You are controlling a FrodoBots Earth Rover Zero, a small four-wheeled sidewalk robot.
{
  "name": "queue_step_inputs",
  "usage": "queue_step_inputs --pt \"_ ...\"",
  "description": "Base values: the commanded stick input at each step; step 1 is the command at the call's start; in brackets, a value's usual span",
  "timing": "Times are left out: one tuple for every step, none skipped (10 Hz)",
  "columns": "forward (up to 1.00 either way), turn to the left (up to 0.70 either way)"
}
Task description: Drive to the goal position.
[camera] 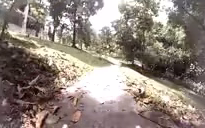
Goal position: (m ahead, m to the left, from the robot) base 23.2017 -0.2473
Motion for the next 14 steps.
queue_step_inputs --pt "0.5 0.0" --pt "0.5 0.0" --pt "0.5 0.0" --pt "0.5 0.0" --pt "0.5 0.0" --pt "0.5 0.0" --pt "0.5 0.0" --pt "0.5 0.0" --pt "0.5 0.0" --pt "0.5 0.0" --pt "0.5 0.0" --pt "0.5 0.0" --pt "0.5 0.0" --pt "0.5 0.0"
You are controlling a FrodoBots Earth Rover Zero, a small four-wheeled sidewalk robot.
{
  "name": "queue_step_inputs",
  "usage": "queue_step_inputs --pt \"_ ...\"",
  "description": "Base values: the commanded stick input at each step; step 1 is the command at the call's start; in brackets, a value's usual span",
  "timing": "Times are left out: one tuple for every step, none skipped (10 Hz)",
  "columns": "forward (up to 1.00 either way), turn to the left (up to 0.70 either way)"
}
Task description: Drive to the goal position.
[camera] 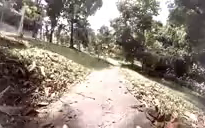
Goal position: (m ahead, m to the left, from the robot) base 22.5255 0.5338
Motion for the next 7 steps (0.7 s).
queue_step_inputs --pt "0.5 0.0" --pt "0.5 0.0" --pt "0.5 0.0" --pt "0.5 0.0" --pt "0.5 0.0" --pt "0.5 0.0" --pt "0.5 0.0"
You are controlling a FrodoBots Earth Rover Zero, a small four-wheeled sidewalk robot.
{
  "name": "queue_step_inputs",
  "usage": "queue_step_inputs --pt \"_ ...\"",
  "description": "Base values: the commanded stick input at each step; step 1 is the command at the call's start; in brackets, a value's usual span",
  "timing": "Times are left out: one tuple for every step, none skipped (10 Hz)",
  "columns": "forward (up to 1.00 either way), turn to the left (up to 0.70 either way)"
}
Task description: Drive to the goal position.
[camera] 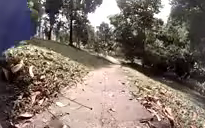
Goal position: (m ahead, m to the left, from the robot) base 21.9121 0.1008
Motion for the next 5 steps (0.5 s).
queue_step_inputs --pt "0.5 0.0" --pt "0.5 0.0" --pt "0.5 0.0" --pt "0.5 0.0" --pt "0.5 0.0"
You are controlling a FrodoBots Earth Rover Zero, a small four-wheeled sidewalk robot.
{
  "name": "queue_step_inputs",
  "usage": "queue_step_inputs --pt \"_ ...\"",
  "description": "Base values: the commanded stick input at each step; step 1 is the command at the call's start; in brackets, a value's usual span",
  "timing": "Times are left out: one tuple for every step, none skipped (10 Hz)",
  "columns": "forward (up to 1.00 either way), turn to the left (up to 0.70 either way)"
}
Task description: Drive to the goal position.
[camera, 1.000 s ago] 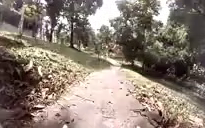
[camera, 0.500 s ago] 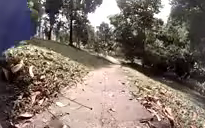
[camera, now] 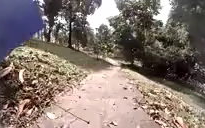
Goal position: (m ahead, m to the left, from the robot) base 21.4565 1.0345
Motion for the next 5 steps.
queue_step_inputs --pt "0.5 0.0" --pt "0.5 0.0" --pt "0.5 0.0" --pt "0.5 0.0" --pt "0.5 0.0"
